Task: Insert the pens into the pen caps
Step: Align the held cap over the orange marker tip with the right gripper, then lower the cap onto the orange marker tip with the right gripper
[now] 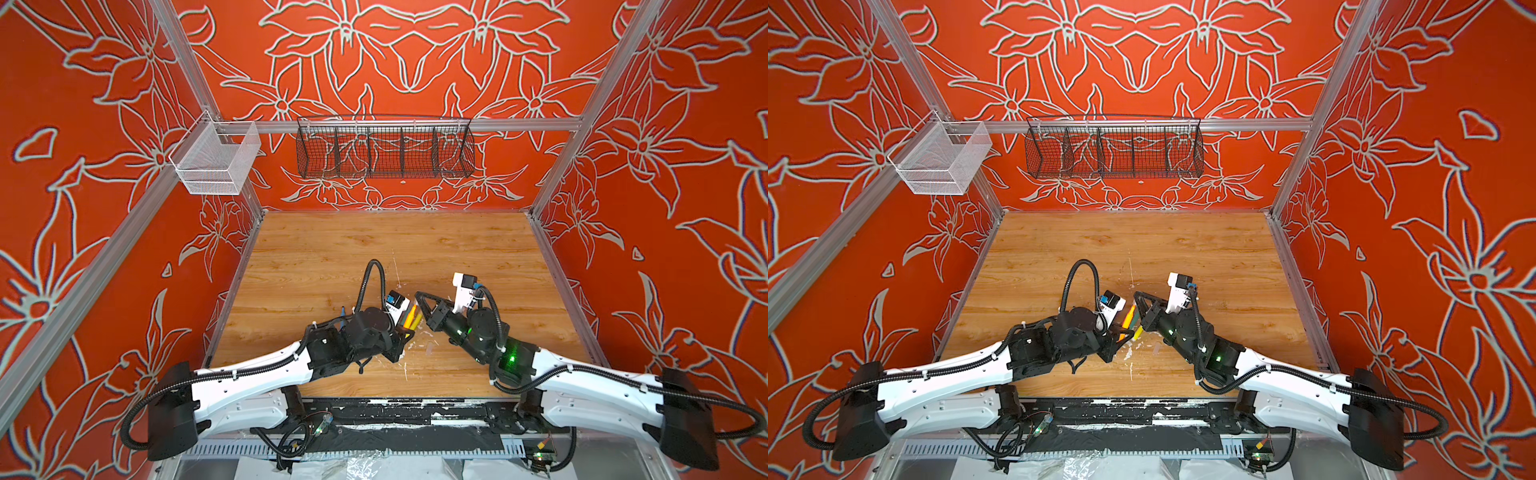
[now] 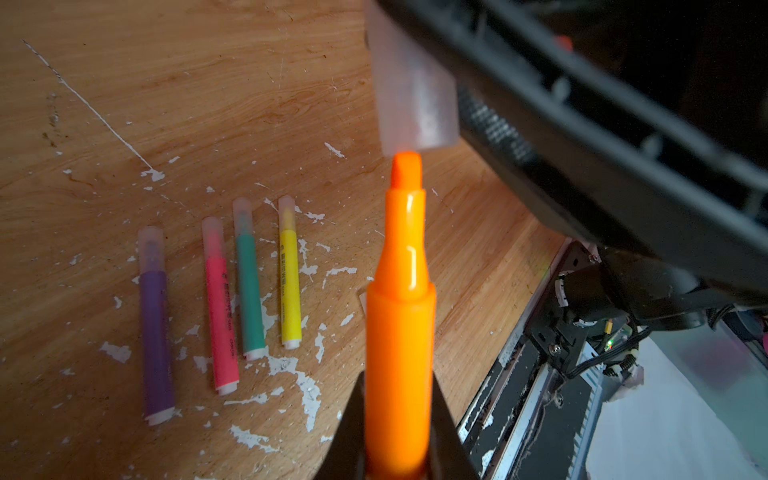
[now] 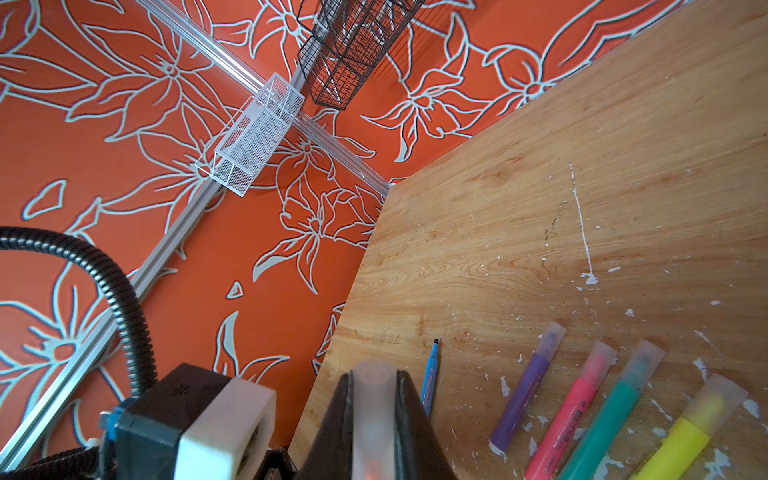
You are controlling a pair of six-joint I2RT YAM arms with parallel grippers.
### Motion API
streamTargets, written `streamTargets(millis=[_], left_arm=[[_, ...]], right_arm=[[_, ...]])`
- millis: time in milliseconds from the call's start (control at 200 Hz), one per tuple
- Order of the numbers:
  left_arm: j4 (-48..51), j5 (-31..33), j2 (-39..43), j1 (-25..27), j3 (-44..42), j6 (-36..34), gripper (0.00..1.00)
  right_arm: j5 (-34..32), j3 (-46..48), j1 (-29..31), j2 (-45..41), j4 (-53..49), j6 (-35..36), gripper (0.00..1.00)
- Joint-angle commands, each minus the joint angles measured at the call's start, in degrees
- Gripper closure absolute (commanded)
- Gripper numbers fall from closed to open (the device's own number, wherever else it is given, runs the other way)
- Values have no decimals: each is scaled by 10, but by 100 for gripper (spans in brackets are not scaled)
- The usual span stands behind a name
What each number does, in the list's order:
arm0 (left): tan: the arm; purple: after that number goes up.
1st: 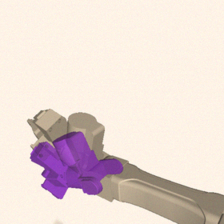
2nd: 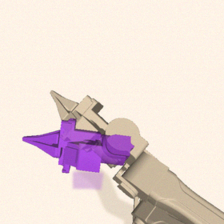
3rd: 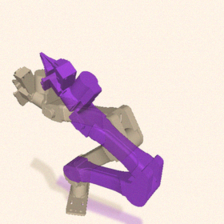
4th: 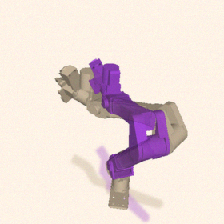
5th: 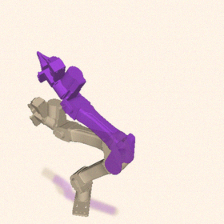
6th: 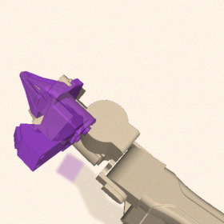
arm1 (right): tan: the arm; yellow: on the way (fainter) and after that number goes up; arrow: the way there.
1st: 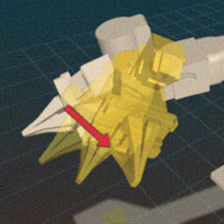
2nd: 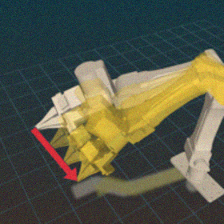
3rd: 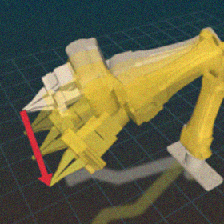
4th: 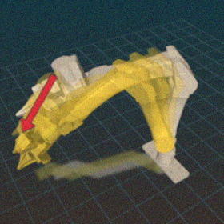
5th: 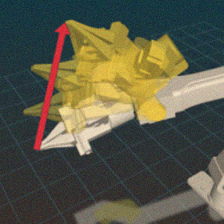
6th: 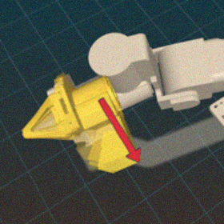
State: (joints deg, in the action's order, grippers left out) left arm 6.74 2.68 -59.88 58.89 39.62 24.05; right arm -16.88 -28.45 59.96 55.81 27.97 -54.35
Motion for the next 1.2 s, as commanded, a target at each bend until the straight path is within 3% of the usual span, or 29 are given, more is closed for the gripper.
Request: streamTargets(millis=[0,565,811,1191], left_arm=[[-9,14,12,3,1,-6,100],[-16,76,9,-4,28,-14,100],[-42,14,13,-44,33,-8,100],[-87,-65,14,-46,10,-27,100]], right_arm=[[15,-8,3,10,29,-12,96],[41,18,23,36,95,-20,96],[33,30,38,28,108,-6,96],[48,18,48,46,122,25,95]])
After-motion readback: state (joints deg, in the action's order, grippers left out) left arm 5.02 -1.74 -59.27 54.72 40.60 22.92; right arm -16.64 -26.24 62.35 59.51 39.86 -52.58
